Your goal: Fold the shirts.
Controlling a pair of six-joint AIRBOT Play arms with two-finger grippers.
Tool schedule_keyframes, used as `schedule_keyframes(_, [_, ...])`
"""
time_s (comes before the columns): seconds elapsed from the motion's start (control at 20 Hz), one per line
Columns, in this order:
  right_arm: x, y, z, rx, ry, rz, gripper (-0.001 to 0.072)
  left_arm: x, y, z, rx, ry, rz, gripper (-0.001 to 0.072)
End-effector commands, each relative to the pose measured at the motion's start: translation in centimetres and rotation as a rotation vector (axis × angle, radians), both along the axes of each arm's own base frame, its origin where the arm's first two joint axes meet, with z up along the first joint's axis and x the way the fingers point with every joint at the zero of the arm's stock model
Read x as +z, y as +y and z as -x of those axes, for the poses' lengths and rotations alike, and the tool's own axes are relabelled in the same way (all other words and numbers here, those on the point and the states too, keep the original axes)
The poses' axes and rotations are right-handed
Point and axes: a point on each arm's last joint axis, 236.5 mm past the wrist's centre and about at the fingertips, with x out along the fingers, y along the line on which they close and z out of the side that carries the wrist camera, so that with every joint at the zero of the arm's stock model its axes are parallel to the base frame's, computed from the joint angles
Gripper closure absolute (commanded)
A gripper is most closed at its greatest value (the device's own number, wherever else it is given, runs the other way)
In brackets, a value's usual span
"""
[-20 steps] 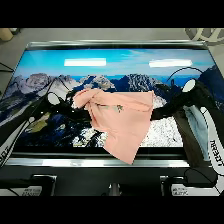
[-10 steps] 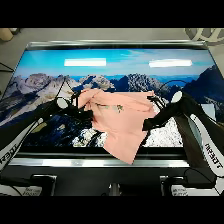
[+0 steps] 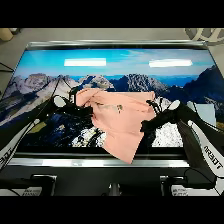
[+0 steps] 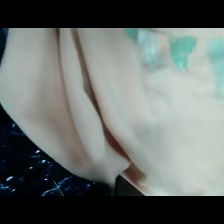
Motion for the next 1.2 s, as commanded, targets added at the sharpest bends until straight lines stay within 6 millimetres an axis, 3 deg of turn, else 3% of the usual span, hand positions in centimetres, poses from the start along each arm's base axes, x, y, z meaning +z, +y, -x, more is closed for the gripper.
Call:
schedule_keyframes(0.0, [4.3, 0.5, -2.7, 0.099, -0.184, -0.038, 0.0692, 6.8, 0.2, -1.4, -0.115, -0.224, -0.024, 0.0682])
schedule_keyframes(0.05, [7.7, 0.3, -4.7, 0.142, -0.319, -0.021, 0.0692, 10.7, 1.0, -2.2, -0.144, -0.338, -0.064, 0.0682])
schedule_keyframes(0.1, [12.9, -0.1, -7.2, 0.170, -0.500, 0.010, 0.0692, 15.9, 1.9, -2.8, -0.153, -0.476, -0.100, 0.0682])
schedule_keyframes(0.15, [19.1, -0.5, -9.4, 0.177, -0.700, 0.049, 0.0692, 21.9, 2.9, -3.0, -0.144, -0.626, -0.124, 0.0682])
schedule_keyframes(0.2, [27.3, -1.1, -10.9, 0.156, -0.932, 0.097, 0.0691, 29.3, 4.1, -2.4, -0.122, -0.802, -0.139, 0.0682])
schedule_keyframes(0.25, [35.5, -1.7, -10.8, 0.123, -1.152, 0.136, 0.0691, 36.5, 5.4, -0.8, -0.090, -0.972, -0.144, 0.0681])
schedule_keyframes(0.3, [44.5, -2.4, -9.1, 0.070, -1.394, 0.170, 0.0691, 44.3, 6.7, 2.0, -0.044, -1.152, -0.125, 0.0681])
schedule_keyframes(0.35, [51.9, -2.8, -6.1, 0.017, -1.593, 0.180, 0.0691, 50.8, 8.0, 5.5, 0.003, -1.312, -0.086, 0.0681])
schedule_keyframes(0.4, [58.0, -3.2, -2.1, -0.038, -1.766, 0.182, 0.0692, 56.4, 9.4, 9.5, 0.054, -1.460, -0.039, 0.0682])
schedule_keyframes(0.45, [61.6, -3.5, 1.5, -0.078, -1.871, 0.169, 0.0692, 60.4, 10.6, 13.3, 0.099, -1.568, 0.014, 0.0681])
schedule_keyframes(0.5, [63.6, -3.7, 4.6, -0.121, -1.927, 0.142, 0.0692, 62.7, 11.6, 16.2, 0.137, -1.632, 0.066, 0.0682])
schedule_keyframes(0.55, [64.3, -3.6, 6.6, -0.136, -1.940, 0.122, 0.0692, 63.9, 12.3, 18.2, 0.169, -1.662, 0.114, 0.0682])
schedule_keyframes(0.65, [63.8, -3.3, 8.3, -0.119, -1.915, 0.108, 0.0691, 64.4, 12.8, 20.0, 0.184, -1.666, 0.150, 0.0681])
schedule_keyframes(0.75, [62.7, -3.2, 8.3, -0.100, -1.874, 0.123, 0.0691, 63.7, 12.8, 19.6, 0.175, -1.646, 0.126, 0.0682])
schedule_keyframes(0.9, [60.6, -4.7, 6.2, -0.128, -1.782, 0.198, 0.0691, 60.8, 13.1, 16.5, 0.178, -1.540, 0.023, 0.0681])
schedule_keyframes(0.95, [59.0, -5.4, 4.9, -0.117, -1.722, 0.250, 0.0691, 59.2, 13.4, 14.8, 0.203, -1.465, -0.006, 0.0681])
schedule_keyframes(1.05, [53.9, -6.8, 1.7, -0.062, -1.537, 0.362, 0.0691, 54.1, 13.7, 10.4, 0.213, -1.273, -0.115, 0.0681])
schedule_keyframes(1.15, [46.6, -7.9, -1.7, 0.028, -1.270, 0.432, 0.0691, 48.6, 12.3, 6.1, 0.163, -1.099, -0.180, 0.0681])
